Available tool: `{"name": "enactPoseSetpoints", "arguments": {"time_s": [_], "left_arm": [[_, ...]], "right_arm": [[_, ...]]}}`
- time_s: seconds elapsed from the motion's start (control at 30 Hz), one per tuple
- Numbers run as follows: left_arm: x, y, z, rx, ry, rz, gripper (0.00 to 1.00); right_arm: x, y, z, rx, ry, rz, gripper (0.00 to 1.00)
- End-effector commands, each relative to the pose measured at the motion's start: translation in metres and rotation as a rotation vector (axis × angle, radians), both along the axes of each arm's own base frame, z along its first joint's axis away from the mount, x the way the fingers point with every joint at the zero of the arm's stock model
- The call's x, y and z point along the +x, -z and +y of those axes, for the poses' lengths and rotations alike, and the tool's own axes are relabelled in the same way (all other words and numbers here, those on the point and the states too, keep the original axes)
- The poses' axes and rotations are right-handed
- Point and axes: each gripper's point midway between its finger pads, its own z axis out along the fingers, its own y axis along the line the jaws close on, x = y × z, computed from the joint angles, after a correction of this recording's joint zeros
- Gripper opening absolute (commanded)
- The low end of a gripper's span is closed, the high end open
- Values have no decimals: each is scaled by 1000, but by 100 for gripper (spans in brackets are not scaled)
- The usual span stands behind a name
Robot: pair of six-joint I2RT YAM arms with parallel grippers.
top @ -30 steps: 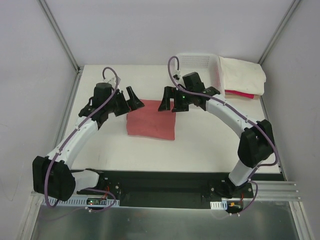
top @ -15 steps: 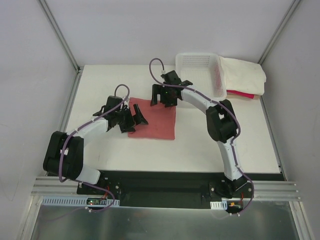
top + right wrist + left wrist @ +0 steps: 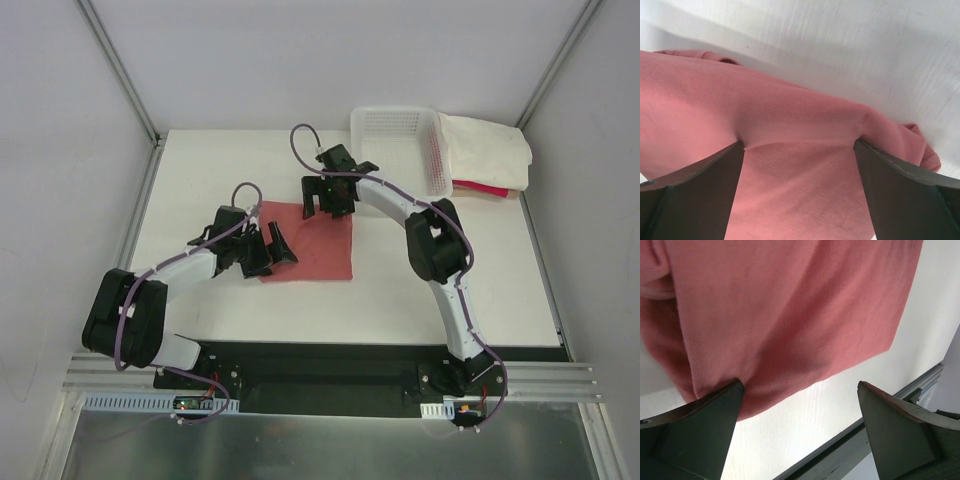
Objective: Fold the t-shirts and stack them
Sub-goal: Smooth out wrinkles on the folded tshirt
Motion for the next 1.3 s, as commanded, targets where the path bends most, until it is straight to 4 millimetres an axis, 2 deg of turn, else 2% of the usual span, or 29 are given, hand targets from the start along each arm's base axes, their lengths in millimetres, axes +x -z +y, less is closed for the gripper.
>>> {"name": "enactPoseSetpoints", "arguments": {"time_s": [0.0, 0.07, 0.1, 0.13, 0.17, 0.2, 0.23, 0.27, 0.3, 0.37, 0.4, 0.47, 0.5, 0.57, 0.6, 0.67, 0.7, 0.73, 0.77, 0.9, 1.0, 1.07, 1.17, 1.27], "left_arm": [[-34, -14, -8, -26, 37, 27, 99], [-40, -23, -8, -30, 34, 4, 99], [-39, -35, -6, -32, 21, -41, 99], [-40, -42, -4, -33, 14, -61, 99], [-44, -45, -1, -24, 3, -65, 99], [-44, -59, 1, -34, -5, -118, 99], [-44, -64, 3, -29, -18, -144, 99], [-44, -68, 6, -24, -28, -163, 99], [-42, -78, 9, -25, -42, -207, 99], [-31, -85, 16, 7, -97, -248, 99], [-26, -83, 18, 30, -110, -248, 99], [-10, -88, 22, 69, -137, -266, 99], [-3, -76, 21, 100, -136, -228, 99], [16, -79, 20, 128, -146, -229, 99], [23, -63, 19, 154, -141, -178, 99], [43, -66, 17, 157, -141, -186, 99], [49, -52, 17, 167, -131, -141, 99], [55, -50, 17, 167, -134, -136, 99], [62, -49, 20, 169, -147, -130, 100], [66, -17, 26, 202, -146, -54, 99], [61, -1, 20, 186, -99, -15, 99], [59, 4, 15, 163, -73, -5, 99], [58, 7, 10, 144, -47, -2, 99], [59, -1, 9, 132, -38, -27, 99]], "right_arm": [[-7, -75, 1, 4, -82, -151, 97], [-19, -85, 2, -17, -132, -195, 97], [-24, -108, 0, -6, -139, -238, 97], [-31, -115, -1, -26, -156, -266, 97], [-41, -113, -6, -44, -163, -262, 97], [-48, -136, -11, -27, -164, -304, 97], [-55, -143, -14, -35, -157, -328, 97], [-70, -130, -22, -56, -163, -298, 97], [-75, -150, -32, -53, -128, -350, 97], [-82, -151, -47, -57, -55, -375, 97], [-94, -145, -61, -60, -21, -364, 97], [-94, -143, -74, -62, 44, -380, 97], [-101, -134, -82, -60, 69, -359, 97], [-105, -127, -82, -29, 75, -336, 97], [-106, -122, -81, -16, 94, -309, 97], [-108, -105, -79, -19, 94, -260, 97], [-108, -98, -79, -26, 99, -244, 97], [-106, -96, -77, -22, 113, -230, 97], [-104, -84, -75, -36, 112, -204, 97], [-91, -61, -71, -64, 147, -148, 97], [-81, -38, -73, -90, 192, -98, 97], [-74, -24, -74, -91, 222, -77, 97], [-66, -15, -68, -78, 227, -72, 97], [-55, -10, -59, -58, 223, -89, 97]]}}
